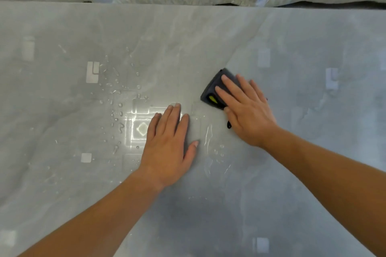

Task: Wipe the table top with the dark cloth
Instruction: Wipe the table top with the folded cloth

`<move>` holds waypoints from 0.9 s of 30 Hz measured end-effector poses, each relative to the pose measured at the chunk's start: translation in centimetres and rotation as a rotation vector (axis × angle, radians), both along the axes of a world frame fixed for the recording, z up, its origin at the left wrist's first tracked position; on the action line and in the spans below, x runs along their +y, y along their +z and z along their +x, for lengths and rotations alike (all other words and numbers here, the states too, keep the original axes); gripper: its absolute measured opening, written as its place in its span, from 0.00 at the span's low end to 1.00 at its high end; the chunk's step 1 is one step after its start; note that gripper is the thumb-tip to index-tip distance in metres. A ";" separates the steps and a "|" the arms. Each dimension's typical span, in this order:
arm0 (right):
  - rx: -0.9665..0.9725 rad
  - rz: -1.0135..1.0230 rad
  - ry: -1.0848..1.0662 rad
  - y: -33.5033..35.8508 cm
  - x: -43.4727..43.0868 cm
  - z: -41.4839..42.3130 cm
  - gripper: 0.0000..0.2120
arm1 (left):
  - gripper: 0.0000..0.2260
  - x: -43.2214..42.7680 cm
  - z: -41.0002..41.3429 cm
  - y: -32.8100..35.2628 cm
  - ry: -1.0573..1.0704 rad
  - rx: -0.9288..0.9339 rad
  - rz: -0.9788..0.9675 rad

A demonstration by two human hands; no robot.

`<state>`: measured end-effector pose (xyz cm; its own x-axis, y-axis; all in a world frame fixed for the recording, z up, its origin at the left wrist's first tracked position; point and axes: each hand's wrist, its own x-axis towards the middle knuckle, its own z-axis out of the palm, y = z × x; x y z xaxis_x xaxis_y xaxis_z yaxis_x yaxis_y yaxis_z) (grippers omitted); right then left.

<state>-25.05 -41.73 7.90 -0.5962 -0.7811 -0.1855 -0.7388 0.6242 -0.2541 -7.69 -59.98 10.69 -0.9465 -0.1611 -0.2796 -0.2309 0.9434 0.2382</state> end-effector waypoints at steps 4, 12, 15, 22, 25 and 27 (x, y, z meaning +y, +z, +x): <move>-0.018 -0.037 -0.452 0.0 -3.3 -0.9 0.26 | 0.28 0.7 0.8 0.1 0.002 -0.008 -0.003; 0.047 0.059 0.155 0.3 0.8 3.1 0.26 | 0.29 2.5 2.5 0.2 0.067 -0.058 -0.025; -0.017 0.005 -0.167 0.6 1.0 1.8 0.25 | 0.28 2.4 2.5 0.1 0.073 -0.062 -0.027; -0.021 0.017 0.079 0.8 3.2 8.2 0.26 | 0.29 2.5 2.4 0.3 0.106 -0.064 0.027; -0.027 0.016 -0.008 0.8 3.8 6.7 0.25 | 0.29 2.4 2.5 0.1 0.109 -0.061 0.039; -0.051 -0.017 -0.221 0.9 2.9 6.8 0.24 | 0.29 2.4 2.8 0.2 0.101 -0.051 0.058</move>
<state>-18.24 -38.78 8.76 -0.7438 -0.6355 -0.2071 -0.5702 0.7649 -0.2995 -4.91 -57.63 10.91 -0.9108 -0.2368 -0.3381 -0.3368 0.8999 0.2772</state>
